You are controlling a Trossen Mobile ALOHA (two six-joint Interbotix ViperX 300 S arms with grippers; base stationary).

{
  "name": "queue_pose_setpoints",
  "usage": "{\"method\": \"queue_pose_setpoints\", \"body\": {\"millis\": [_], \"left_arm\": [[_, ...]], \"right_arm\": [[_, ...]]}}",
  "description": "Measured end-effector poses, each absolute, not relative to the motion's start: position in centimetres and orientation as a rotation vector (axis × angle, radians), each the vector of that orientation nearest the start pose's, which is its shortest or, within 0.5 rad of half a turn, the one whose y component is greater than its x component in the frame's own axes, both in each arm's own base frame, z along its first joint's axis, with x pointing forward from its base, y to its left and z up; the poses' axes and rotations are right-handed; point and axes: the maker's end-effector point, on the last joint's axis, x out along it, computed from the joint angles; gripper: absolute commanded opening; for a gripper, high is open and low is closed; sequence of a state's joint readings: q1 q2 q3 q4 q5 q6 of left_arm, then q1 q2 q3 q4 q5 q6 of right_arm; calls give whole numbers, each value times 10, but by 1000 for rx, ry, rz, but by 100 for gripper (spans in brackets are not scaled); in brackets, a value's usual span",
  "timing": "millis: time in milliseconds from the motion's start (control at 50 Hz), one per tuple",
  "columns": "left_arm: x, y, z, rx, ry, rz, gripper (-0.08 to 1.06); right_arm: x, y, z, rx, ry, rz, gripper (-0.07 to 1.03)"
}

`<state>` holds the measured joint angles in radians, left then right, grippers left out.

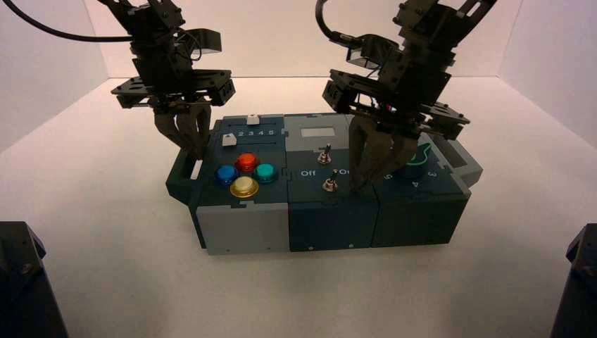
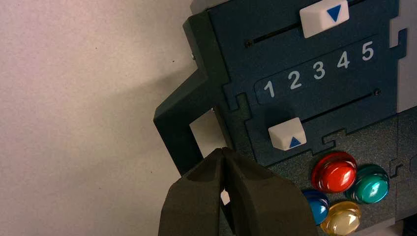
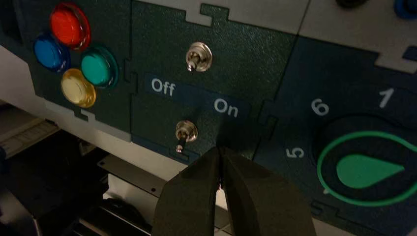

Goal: Flip the bottom switch off with the right gripper.

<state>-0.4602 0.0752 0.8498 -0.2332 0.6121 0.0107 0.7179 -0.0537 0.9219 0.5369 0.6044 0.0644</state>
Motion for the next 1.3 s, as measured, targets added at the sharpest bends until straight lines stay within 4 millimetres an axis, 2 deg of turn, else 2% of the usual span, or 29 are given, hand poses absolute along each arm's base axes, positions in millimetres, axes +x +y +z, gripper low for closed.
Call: {"method": "queue_pose_setpoints", "body": {"millis": [420, 1300], "left_arm": [[231, -140, 7, 109, 1547, -331, -3], [230, -139, 6, 106, 1545, -328, -3]], "right_arm": [[175, 221, 39, 98, 1565, 452, -2], [173, 235, 34, 81, 1599, 455, -2]]}}
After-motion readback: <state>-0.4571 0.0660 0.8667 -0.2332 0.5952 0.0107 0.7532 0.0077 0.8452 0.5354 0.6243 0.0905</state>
